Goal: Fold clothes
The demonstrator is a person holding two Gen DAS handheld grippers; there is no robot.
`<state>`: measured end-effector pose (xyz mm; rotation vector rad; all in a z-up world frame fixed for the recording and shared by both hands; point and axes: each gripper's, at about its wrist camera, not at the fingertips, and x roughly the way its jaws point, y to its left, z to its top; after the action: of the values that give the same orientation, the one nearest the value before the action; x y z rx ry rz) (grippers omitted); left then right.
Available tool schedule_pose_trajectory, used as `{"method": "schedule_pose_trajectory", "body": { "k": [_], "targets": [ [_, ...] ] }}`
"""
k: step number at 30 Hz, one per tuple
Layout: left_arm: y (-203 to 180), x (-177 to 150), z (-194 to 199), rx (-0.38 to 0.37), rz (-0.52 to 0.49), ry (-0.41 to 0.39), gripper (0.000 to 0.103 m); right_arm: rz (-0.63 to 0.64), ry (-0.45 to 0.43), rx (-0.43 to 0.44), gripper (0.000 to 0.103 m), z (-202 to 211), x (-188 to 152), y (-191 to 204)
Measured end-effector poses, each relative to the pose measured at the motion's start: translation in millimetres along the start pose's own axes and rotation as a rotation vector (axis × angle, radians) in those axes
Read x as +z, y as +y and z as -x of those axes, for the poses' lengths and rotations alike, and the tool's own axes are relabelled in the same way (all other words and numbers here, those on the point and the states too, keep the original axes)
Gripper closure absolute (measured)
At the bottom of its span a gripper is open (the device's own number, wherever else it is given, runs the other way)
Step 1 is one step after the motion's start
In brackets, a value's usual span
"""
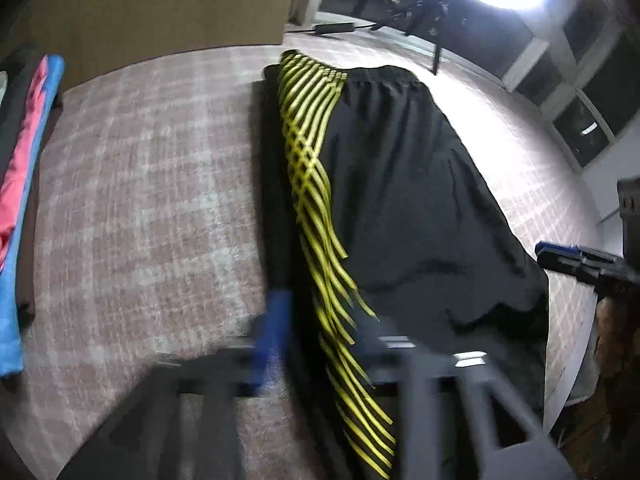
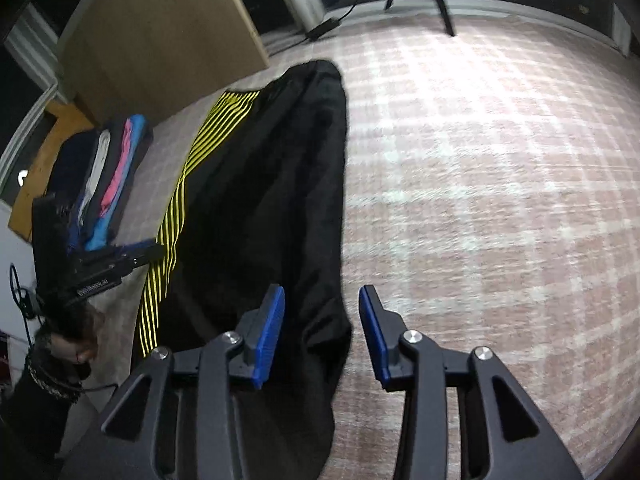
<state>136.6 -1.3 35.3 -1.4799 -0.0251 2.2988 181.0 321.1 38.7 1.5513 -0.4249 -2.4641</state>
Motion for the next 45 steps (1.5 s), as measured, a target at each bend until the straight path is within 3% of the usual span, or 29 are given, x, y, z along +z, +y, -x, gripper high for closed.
{"method": "schedule_pose_trajectory", "body": {
  "k": [3,16,17,18,20,28,33,38,45],
  "targets": [
    [0,0,5,0.044,0.009,-0.024,0.049,0.018,0.021,-0.006,0.064,-7,1,1],
    [-9,-4,-15,0.072,-0.023,0.008,0.049,0.142,0.079,-0.019,0.066,-28,-2,13],
    [-8,-4,-15,0.068,-0.023,0.006,0.052,0.155,0.080,-0.017,0.079,-28,-3,14],
    [-7,-4,-15,0.065,-0.024,0.004,0.054,0.149,0.086,0.004,0.085,-29,-3,14],
    [-5,-3,-16,0.056,-0.021,0.000,0.070,0.140,0.089,0.032,0.086,-30,-4,12],
    [3,-1,-21,-0.044,0.014,0.015,0.099,0.068,0.070,0.120,0.093,-28,-4,2],
    [12,-4,-8,-0.149,0.114,0.003,0.100,0.024,0.024,0.180,0.094,-18,-1,2],
    [12,12,33,-0.213,0.135,-0.097,0.100,0.001,-0.045,0.219,0.095,5,3,3],
    [11,34,93,-0.299,0.162,-0.241,0.100,0.008,-0.212,0.324,0.095,69,25,21]
  ]
}}
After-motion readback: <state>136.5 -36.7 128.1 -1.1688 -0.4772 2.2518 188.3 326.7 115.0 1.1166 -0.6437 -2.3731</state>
